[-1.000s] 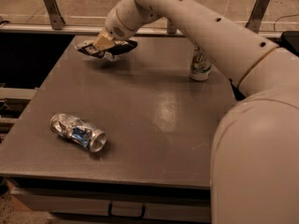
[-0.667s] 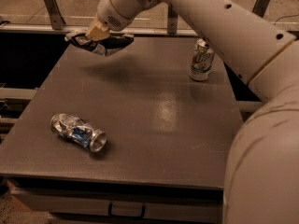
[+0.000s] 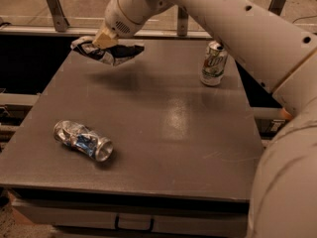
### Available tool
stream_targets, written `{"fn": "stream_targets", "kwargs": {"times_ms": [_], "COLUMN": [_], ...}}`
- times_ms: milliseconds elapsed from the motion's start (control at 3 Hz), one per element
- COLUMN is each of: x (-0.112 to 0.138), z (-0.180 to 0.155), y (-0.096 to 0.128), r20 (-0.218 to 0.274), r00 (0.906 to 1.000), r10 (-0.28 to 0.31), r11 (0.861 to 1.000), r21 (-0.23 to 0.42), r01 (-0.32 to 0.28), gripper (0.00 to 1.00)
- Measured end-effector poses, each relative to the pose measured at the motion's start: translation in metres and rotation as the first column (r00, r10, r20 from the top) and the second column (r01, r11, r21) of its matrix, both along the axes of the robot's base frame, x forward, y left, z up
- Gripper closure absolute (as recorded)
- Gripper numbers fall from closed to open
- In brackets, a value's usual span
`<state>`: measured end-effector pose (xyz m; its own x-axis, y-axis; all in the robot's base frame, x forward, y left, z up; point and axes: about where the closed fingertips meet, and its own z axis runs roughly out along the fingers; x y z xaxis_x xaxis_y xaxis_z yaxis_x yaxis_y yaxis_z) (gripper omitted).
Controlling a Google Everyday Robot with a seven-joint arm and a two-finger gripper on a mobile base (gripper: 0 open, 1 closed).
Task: Move blue chip bag near 7up can
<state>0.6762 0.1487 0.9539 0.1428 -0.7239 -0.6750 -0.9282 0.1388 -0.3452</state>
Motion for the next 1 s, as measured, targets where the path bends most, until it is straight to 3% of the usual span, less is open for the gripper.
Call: {"fn": "stream_targets", "kwargs": {"times_ms": [333,667,1000], "x": [-0.019,-0.039,-0.063], "z": [-0.009,-0.016,-0.02], "y": [-0.029,-0.073,-0.116], "r20": [-0.026,-0.032,-0.037], "r00": [0.997,0.9851,0.9629], "r10": [-0.073,-0.169,-0.267], "r11": [0.996,0.977,0.944], "r21": [-0.052,-0.134,-0.211], "r01": [0.072,0.163,0.254], "gripper": [1.0,1.0,1.0]}}
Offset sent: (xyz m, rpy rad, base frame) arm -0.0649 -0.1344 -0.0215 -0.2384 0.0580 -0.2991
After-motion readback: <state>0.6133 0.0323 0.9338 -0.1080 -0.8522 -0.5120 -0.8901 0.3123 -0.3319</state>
